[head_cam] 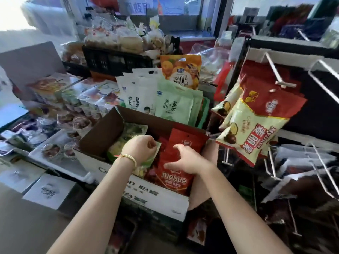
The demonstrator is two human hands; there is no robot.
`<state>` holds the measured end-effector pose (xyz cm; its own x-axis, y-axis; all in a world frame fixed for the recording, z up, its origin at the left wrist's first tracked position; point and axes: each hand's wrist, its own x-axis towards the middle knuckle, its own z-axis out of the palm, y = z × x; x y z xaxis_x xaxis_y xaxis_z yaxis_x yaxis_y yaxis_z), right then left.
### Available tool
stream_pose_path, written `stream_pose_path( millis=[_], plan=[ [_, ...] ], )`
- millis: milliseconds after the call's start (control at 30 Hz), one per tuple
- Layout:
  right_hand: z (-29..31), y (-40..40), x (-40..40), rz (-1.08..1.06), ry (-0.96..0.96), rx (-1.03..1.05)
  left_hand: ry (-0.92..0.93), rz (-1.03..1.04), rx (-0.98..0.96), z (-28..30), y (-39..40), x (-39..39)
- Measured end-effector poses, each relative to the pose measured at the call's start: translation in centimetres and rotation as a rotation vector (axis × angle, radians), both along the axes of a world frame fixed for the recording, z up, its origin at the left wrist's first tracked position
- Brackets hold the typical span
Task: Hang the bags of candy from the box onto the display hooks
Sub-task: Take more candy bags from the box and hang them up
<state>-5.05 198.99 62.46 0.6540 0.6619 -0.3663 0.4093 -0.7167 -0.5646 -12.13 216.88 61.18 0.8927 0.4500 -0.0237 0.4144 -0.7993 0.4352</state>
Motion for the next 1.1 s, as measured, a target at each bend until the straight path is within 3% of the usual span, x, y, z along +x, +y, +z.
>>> stream_pose_path(
  millis=[233,433,567,667,800,867,1000,1100],
  plan=[
    [-2.3,4.6,-2.7,0.113,0.046,-0.396,0.138,-0.212,0.029,-1.9,2.9,1.9],
    [-3.5,5.5,-3.2,0.113,0.010,-0.529,0.453,-0.465,0.041,-2.9,2.3,2.7],
    [-3.8,5.2,-3.9,0.097,0.005,-0.534,0.476,-0.521,0.062,-2.9,2.0,2.9],
    [-4.0,5.1,-3.9,0.075,0.009,-0.536,0.502,-0.467,0.099,-2.9,2.8,3.3],
    [-3.1,5.8,-3.2,0.096,-0.004,-0.561,0.673,-0.423,0.076,-3.6,4.1,3.4],
    [-2.0,6.9,-2.4,0.135,-0.002,-0.552,0.637,-0.412,0.061,-3.9,4.5,3.6],
    [-1.3,10.5,-0.6,0.119,-0.003,-0.382,0.469,-0.368,0.142,-3.2,7.0,3.8],
    [-3.3,13.2,1.0,-0.018,0.067,-0.244,0.589,-0.356,0.170,-2.5,9.4,3.7]
  ],
)
